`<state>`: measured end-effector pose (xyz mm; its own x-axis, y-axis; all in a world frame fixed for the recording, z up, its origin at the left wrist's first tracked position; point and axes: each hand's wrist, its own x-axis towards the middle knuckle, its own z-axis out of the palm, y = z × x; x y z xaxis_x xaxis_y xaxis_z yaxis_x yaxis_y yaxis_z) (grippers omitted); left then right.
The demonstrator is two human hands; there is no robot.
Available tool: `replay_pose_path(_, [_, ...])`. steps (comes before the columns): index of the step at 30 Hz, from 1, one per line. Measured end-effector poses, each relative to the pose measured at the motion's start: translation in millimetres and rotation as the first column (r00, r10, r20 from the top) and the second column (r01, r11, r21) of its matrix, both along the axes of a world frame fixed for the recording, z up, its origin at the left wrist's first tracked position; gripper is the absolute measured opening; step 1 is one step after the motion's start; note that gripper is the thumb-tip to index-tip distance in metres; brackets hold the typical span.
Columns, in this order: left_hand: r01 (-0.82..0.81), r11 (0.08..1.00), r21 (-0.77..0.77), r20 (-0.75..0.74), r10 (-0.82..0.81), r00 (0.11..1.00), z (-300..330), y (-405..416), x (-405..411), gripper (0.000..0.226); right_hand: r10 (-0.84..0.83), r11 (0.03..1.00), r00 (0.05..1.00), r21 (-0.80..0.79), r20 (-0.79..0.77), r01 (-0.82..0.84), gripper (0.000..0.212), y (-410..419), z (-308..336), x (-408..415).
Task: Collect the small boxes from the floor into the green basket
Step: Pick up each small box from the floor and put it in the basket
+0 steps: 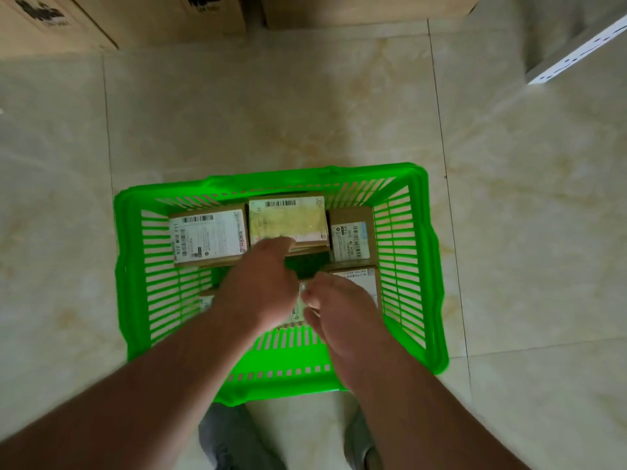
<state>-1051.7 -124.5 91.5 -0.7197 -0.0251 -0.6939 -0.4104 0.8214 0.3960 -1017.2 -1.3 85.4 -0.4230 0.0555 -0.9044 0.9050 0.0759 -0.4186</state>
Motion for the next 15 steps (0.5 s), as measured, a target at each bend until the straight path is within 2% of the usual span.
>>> replay_pose_path(2, [-0.193, 0.978, 0.082, 0.119, 0.183, 0.976, -4, 4, 28, 0.053, 0.063, 0.989, 0.997, 0.134, -0.039, -0.057, 0.035, 30, 11, 17])
replay_pose_path(4, [-0.369, 0.919, 0.140, 0.265, 0.324, 0.908, -9, 11, 49, 0.051, 0.102, 0.958, 0.993, 0.276, -0.063, -0.081, 0.024, 57, 20, 24])
replay_pose_path(6, [-0.489, 0.856, 0.171, 0.371, 0.403, 0.836, -12, 21, 62, 0.051, 0.093, 0.941, 0.994, 0.331, -0.058, -0.068, 0.021, 75, 19, 25])
replay_pose_path(10, [-0.589, 0.779, 0.216, 0.423, 0.469, 0.775, -21, 43, 74, 0.035, 0.158, 0.922, 0.985, 0.347, 0.066, -0.171, 0.013, 84, -14, 31])
replay_pose_path(13, [-0.619, 0.753, 0.222, 0.430, 0.494, 0.756, -28, 58, 72, 0.028, 0.165, 0.913, 0.980, 0.360, 0.108, -0.193, 0.020, 84, -36, 30])
replay_pose_path(15, [-0.618, 0.754, 0.224, 0.428, 0.493, 0.757, -26, 65, 68, 0.039, 0.188, 0.909, 0.973, 0.350, 0.135, -0.224, 0.028, 82, -42, 28])
